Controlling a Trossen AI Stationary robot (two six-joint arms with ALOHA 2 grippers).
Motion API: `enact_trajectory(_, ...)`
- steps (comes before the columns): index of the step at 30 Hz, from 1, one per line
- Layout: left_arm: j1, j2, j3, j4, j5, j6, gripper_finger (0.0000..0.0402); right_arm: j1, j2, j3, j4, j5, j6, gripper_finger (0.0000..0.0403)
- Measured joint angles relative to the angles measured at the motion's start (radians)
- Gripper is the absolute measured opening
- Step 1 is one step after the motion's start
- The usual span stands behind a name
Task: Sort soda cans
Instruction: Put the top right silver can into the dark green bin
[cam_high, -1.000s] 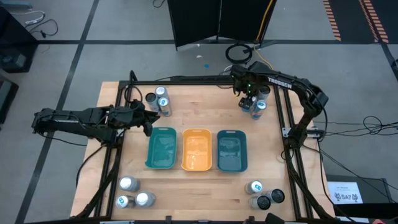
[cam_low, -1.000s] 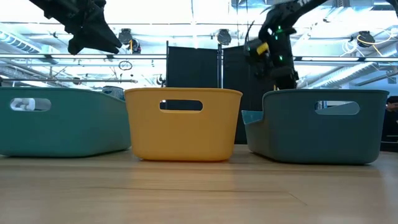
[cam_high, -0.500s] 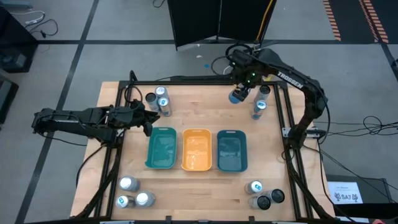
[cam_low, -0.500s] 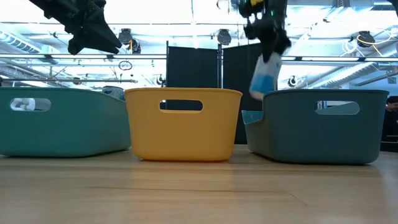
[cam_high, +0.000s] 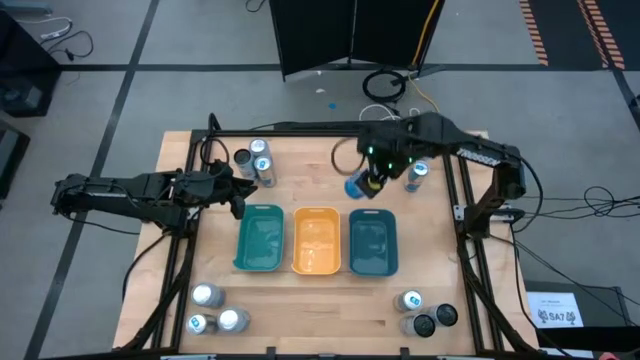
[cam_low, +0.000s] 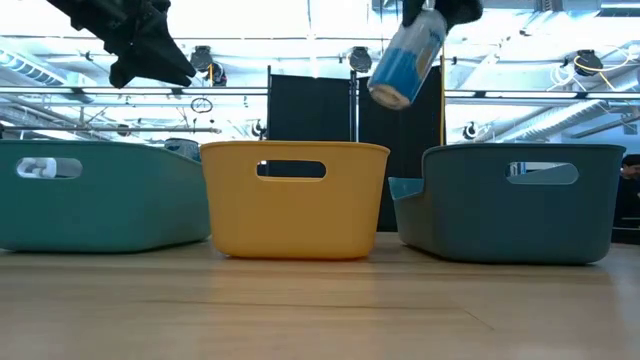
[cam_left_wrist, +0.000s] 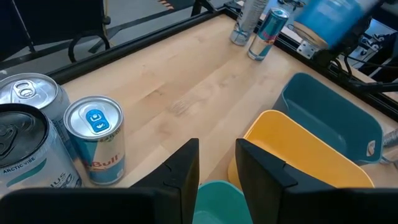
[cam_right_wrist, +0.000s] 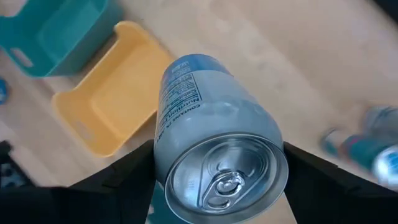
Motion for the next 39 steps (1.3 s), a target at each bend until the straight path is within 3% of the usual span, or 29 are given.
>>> enact_trajectory(7,0.000,0.000,0.000,0.000,0.000,0.000,0.0115,0.131,-0.002,-0.015,0.004,0.041,0.264,0.0279)
enact_trajectory(12,0.000,0.000,0.000,0.000,0.000,0.001,0.0115,0.164,-0.001,-0.144,0.002,-0.007,0.385,0.0279)
enact_trajectory(27,0.000,0.000,0.000,0.000,0.000,0.001,0.0115,0.132,-0.001,-0.511,0.085,-0.070,0.480,0.0279)
enact_trajectory(33,0.000,0.000,0.000,0.000,0.000,0.001,0.0115,0.096,-0.001,-0.595,0.238,-0.091,0.459,0.0279)
enact_trajectory(39,0.000,0.000,0.000,0.000,0.000,0.000,0.0115,0.074,-0.001,-0.643,0.244,-0.101,0.466,0.0279)
